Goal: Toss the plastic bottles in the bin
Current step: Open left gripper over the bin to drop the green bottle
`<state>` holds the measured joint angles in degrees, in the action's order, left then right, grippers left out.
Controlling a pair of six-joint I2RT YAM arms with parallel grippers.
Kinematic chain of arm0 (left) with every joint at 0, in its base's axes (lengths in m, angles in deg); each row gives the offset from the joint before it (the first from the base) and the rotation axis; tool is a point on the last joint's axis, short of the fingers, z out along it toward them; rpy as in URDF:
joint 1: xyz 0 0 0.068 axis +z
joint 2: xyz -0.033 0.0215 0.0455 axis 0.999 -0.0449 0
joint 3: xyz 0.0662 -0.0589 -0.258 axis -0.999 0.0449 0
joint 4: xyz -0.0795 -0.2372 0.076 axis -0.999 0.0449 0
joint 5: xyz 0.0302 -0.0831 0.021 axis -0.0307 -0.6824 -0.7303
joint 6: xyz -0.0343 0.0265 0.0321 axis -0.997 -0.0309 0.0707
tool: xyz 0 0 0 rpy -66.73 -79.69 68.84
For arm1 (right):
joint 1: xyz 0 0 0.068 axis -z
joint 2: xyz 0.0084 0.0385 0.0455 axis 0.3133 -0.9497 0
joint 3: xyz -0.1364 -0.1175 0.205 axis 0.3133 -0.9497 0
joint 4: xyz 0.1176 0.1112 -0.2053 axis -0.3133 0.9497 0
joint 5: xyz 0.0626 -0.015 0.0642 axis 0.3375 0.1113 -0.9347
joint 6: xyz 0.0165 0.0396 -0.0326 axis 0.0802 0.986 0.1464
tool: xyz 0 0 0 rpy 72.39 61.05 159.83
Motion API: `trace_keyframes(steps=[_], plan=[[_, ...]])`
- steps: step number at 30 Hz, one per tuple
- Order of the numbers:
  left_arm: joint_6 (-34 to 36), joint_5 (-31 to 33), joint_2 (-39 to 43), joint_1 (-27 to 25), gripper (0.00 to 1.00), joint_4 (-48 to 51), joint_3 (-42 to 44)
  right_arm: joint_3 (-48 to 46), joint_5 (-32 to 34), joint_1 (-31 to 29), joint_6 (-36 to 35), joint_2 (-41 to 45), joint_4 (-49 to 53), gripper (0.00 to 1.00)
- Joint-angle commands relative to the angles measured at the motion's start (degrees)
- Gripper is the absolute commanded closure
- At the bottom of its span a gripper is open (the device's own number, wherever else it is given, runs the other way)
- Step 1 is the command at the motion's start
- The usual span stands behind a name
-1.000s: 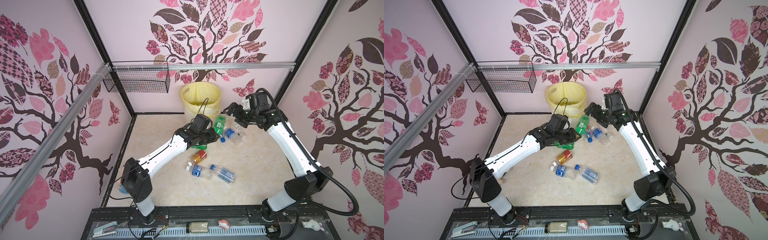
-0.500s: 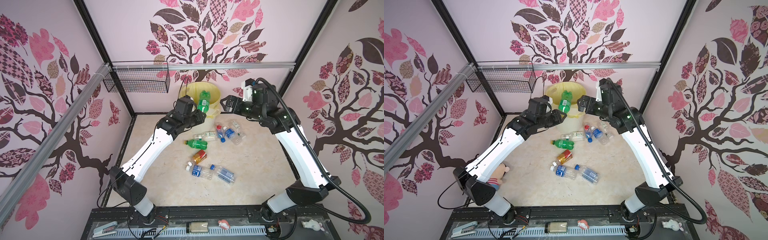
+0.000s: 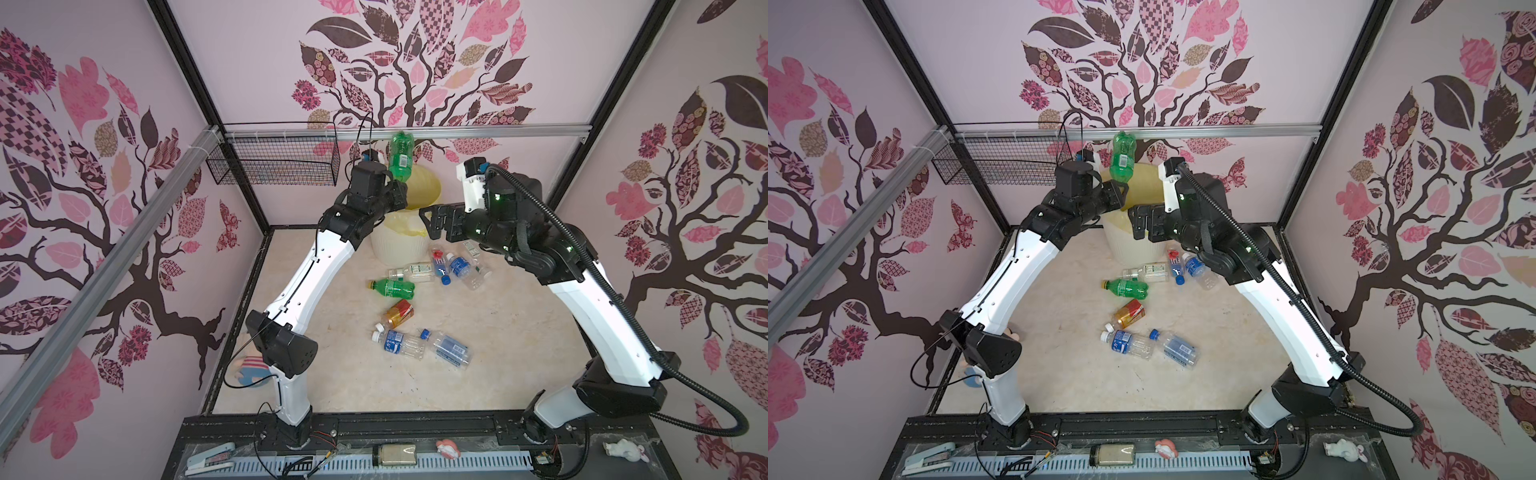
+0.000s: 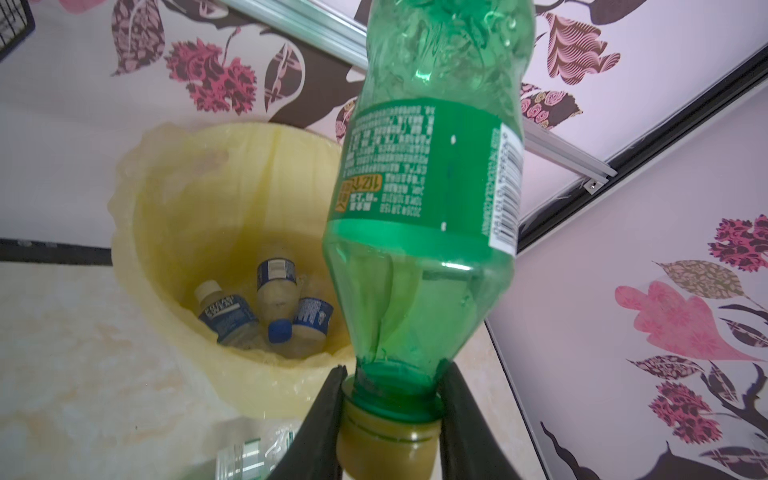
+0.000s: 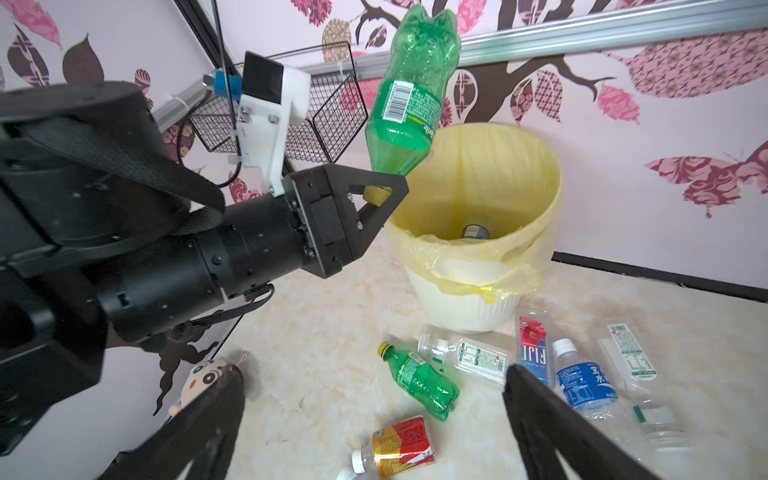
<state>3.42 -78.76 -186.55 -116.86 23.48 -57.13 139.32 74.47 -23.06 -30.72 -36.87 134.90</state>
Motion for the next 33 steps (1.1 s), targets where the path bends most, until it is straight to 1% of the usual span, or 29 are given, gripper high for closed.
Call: trace_keyframes(steps=[1,6,10,12,15,17,18,20,22,23,25,30,33], plan=[[5.7,4.0,-0.2,0.3,0.91,-3.0,-6.1,2.2,2.4,0.0,-1.2,-0.7,0.0,0.0],[10.3,8.4,1.9,0.3,0.91,-11.2,-6.1,1.4,3.0,0.0,-1.4,-0.1,0.2,0.0],[12.1,10.3,2.0,0.6,0.91,-14.6,-6.7,1.1,4.5,0.0,-2.0,0.2,0.1,0.0],[10.9,9.7,0.8,1.1,0.91,-14.6,-6.8,0.7,4.9,0.0,-2.1,0.2,0.1,0.0],[6.4,6.8,-2.7,1.8,0.9,-11.9,-6.7,0.0,4.8,0.2,-1.9,-0.1,0.0,0.0],[2.1,3.2,-6.9,2.7,0.87,-6.3,-8.2,-0.2,4.7,0.2,-1.8,-0.2,0.0,0.0],[0.6,2.2,-8.5,2.9,0.84,-3.6,-9.6,-0.2,4.7,0.2,-1.7,-0.3,0.0,0.0],[-0.2,0.8,-10.1,2.8,0.62,-1.4,-10.2,-0.2,4.5,0.3,-1.7,-0.4,-0.1,0.0],[-0.8,0.1,-9.6,2.9,0.49,-2.5,-9.0,-0.3,4.3,0.3,-1.7,-0.2,-0.1,0.0],[-0.6,-0.1,-9.1,2.8,0.39,-3.4,-8.4,-0.5,4.3,0.4,-1.7,-0.2,-0.1,0.0],[-0.1,0.3,-8.5,2.8,0.24,-3.9,-8.3,-0.6,4.3,0.5,-1.8,-0.1,-0.2,0.0],[0.7,0.2,-7.7,2.9,0.03,-2.8,-9.0,-0.5,4.1,0.6,-1.7,-0.2,-0.3,0.0],[0.8,0.3,-7.1,2.8,0.03,-1.7,-8.6,-0.5,4.0,0.6,-1.3,-0.1,-0.2,0.0]])
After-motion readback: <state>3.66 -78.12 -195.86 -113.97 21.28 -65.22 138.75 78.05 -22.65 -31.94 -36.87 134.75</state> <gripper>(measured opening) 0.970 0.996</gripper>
